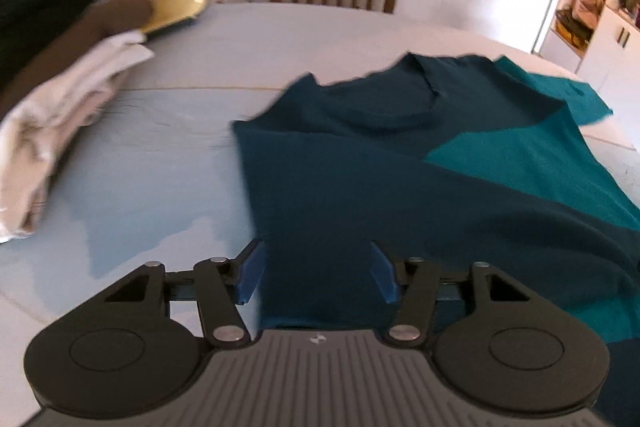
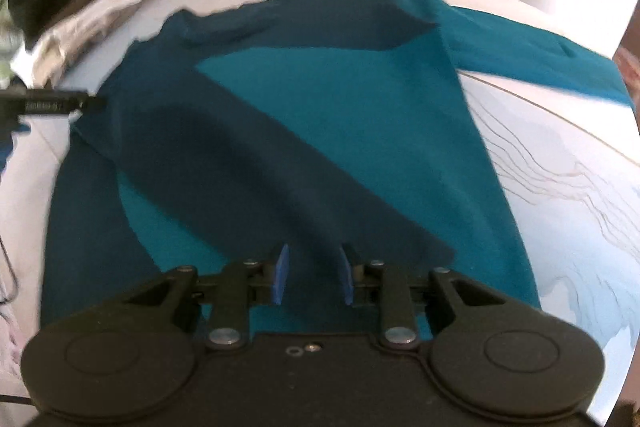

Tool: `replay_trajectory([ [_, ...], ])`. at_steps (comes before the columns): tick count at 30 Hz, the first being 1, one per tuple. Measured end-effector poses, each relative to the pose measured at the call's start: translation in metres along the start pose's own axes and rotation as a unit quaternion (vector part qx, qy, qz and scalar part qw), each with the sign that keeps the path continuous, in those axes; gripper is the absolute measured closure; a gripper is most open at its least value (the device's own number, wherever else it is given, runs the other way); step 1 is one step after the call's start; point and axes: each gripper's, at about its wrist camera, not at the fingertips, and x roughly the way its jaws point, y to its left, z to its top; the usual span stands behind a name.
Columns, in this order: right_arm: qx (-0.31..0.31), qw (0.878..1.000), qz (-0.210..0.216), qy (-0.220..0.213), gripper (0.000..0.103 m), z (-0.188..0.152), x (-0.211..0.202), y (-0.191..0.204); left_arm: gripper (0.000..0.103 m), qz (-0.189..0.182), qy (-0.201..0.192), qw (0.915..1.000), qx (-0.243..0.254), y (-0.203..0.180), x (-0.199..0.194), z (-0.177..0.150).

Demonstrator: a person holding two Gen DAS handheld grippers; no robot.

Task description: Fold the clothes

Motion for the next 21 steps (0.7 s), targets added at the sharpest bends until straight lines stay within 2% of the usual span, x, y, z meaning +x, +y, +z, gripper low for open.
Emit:
replay_trajectory([
  [5, -0.026, 0.999, -0.014, 0.013, 0.0, -0.002, 0.018, 0.006, 0.047, 0.017, 0.026, 0.9992, 0.026, -0.01, 0.02, -0.005],
  [9, -0.012, 1.0, -0.016, 0.019, 0.0, -0.002, 0.013, -0.005, 0.046, 0.031, 0.031, 0.9986, 0.029, -0.01, 0.022, 0.0],
  [12, 0.004, 1.0, -0.007, 0.016, 0.0, -0.007, 0.007, -0.011, 0.045, 0.057, 0.007, 0.9983, -0.009, 0.006, 0.018, 0.018],
  [14, 0.008, 1.0, -0.003, 0.02, 0.0, -0.007, 0.009, -0.012, 0.039, 0.066, 0.004, 0.997, -0.04, 0.022, 0.026, 0.034],
  [19, 0.003, 1.0, -0.011, 0.019, 0.0, -0.008, 0.008, -0.008, 0.038, 0.028, 0.045, 0.9944, -0.091, 0.051, 0.064, 0.067],
  [21, 0.005, 1.0, -0.013, 0.019, 0.0, -0.008, 0.006, -0.007, 0.038, 0.029, 0.057, 0.993, -0.1, 0.052, 0.077, 0.072],
])
